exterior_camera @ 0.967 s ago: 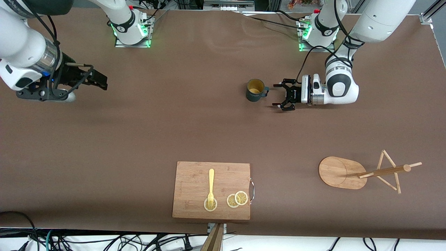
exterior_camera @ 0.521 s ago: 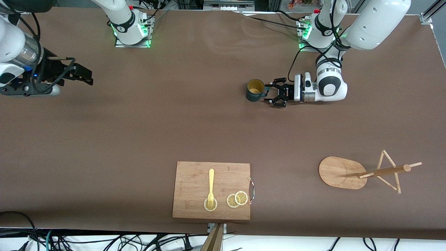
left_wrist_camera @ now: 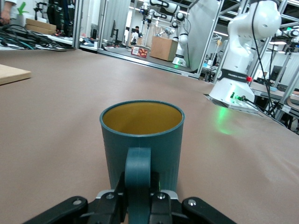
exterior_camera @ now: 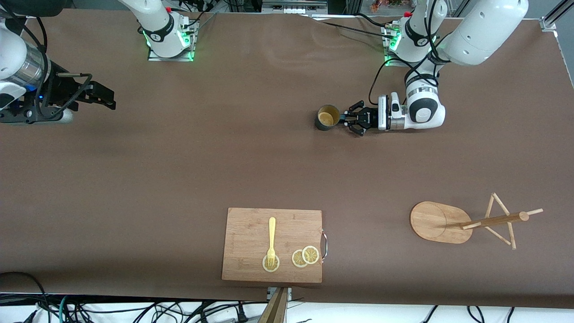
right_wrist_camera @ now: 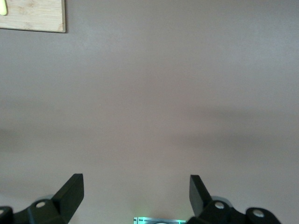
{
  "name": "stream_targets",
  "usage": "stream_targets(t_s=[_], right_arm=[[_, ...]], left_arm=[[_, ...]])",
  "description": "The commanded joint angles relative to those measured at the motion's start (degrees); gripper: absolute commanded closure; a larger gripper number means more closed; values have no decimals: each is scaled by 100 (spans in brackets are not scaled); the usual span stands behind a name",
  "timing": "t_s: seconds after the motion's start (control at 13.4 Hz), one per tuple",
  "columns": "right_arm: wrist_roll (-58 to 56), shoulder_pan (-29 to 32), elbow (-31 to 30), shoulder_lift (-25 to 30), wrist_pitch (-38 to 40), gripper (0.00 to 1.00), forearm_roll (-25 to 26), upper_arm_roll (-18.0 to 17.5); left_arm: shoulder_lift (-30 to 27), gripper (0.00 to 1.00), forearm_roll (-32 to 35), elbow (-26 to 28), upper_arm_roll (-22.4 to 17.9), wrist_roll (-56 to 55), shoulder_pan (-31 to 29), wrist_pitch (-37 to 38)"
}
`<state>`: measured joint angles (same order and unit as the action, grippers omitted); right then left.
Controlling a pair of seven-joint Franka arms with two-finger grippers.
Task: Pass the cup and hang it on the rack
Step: 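Grasp the mug handle with the left gripper while the right gripper withdraws, then lift the mug and carry it toward the wooden rack with the left gripper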
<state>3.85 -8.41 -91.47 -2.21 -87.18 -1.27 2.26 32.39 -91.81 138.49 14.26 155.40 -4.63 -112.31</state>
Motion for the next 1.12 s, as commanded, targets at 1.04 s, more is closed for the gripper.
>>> stream_targets(t_s=[1.04], right_arm=[[-59,129,226,72,148,0,154,29]], left_arm=[[-392,100,3107,-2959,-46,-7230,-2796,1904]])
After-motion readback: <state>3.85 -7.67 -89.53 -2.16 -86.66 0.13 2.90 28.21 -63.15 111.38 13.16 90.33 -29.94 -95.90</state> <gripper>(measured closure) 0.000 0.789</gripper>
